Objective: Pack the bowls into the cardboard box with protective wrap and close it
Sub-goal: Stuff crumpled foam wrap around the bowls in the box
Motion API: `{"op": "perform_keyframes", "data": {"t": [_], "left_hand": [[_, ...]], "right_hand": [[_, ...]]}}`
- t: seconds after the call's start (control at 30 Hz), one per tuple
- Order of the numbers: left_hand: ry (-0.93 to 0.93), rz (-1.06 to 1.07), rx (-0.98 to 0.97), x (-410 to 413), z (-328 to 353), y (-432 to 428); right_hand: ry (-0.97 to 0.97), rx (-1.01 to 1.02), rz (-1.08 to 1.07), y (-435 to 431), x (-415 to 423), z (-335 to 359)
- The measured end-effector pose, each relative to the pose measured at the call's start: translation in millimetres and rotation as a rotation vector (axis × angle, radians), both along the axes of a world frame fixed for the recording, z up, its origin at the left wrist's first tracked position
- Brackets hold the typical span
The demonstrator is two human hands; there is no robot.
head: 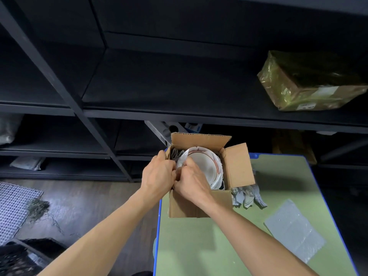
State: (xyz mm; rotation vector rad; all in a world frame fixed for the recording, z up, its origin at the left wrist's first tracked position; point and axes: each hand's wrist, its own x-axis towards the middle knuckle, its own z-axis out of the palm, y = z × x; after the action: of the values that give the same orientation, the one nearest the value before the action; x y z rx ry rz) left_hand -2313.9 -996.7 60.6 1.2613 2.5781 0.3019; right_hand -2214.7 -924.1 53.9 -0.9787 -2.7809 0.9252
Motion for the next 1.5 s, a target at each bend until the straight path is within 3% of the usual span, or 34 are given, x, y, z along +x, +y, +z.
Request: {"op": "perform_keyframes", "data": {"t": [0.43,0.7,0.8,1.07,1.5], "left_hand": [[-0.054,0.045,0.152,-7.4,11.1,-13.2],[-0.074,0.111,0.283,-13.6,11.4,-24.6],[-0.094,0.103,0.294,-8.2,6.0,-26.2],[-0.113,0.095,0.351,3.0,0.9,-35.6],[-0.138,-0.192,0.458,68.4,1.4,-22.9]], "right_hand": [[-0.046,-0.027,-0.050,11.5,3.6,15.2],[0.137,0.228,-0.020,16.1,12.1,11.6],[0.109,0.327,0.047,17.6,6.6,9.2],[0.076,0.192,0.084,10.1,19.3,7.6],[0.233,0.143,0.085,6.8,112.6,15.5]]}}
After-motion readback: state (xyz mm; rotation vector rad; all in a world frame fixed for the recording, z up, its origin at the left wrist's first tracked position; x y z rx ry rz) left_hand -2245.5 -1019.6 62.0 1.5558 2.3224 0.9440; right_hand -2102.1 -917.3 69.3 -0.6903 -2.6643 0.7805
